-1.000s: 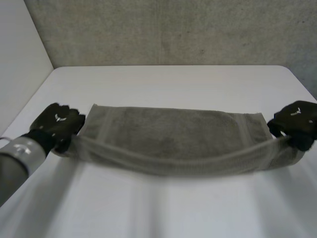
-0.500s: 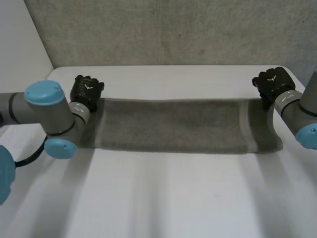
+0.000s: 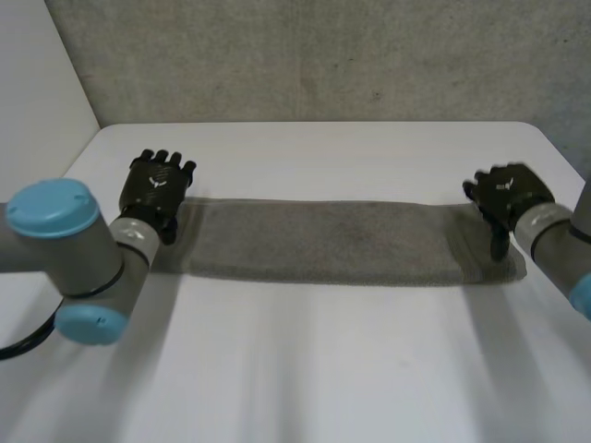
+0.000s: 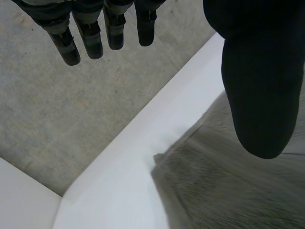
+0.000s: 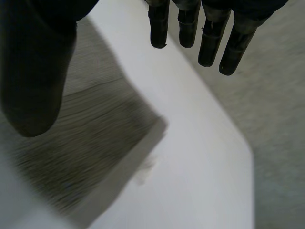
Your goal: Fold the towel.
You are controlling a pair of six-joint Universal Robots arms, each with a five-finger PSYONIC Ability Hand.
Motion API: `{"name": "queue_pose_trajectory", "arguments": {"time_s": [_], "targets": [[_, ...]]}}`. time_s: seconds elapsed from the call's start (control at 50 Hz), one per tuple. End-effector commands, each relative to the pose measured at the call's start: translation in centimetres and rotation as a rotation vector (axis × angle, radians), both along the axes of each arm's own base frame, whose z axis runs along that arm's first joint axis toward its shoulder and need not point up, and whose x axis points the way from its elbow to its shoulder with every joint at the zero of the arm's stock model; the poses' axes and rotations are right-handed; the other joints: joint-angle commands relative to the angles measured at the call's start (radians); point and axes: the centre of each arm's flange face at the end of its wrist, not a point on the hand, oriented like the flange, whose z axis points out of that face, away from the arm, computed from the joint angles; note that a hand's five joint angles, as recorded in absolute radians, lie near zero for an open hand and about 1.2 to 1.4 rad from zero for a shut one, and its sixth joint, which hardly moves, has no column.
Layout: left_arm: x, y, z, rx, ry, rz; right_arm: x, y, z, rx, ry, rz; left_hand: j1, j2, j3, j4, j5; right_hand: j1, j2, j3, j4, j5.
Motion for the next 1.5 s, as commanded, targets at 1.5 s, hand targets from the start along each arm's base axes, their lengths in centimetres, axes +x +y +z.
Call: {"name": "queue_pose_trajectory", "arguments": {"time_s": [1.5], "targets": [[2.2, 3.6, 1.5, 0.104, 0.318, 0.057, 24.1, 17.1, -7.1, -0.191, 0.035, 1.009, 0.022, 0.028, 0.027, 0.028, 0.005, 1.152, 1.145, 1.147, 1.134, 1.155]]}}
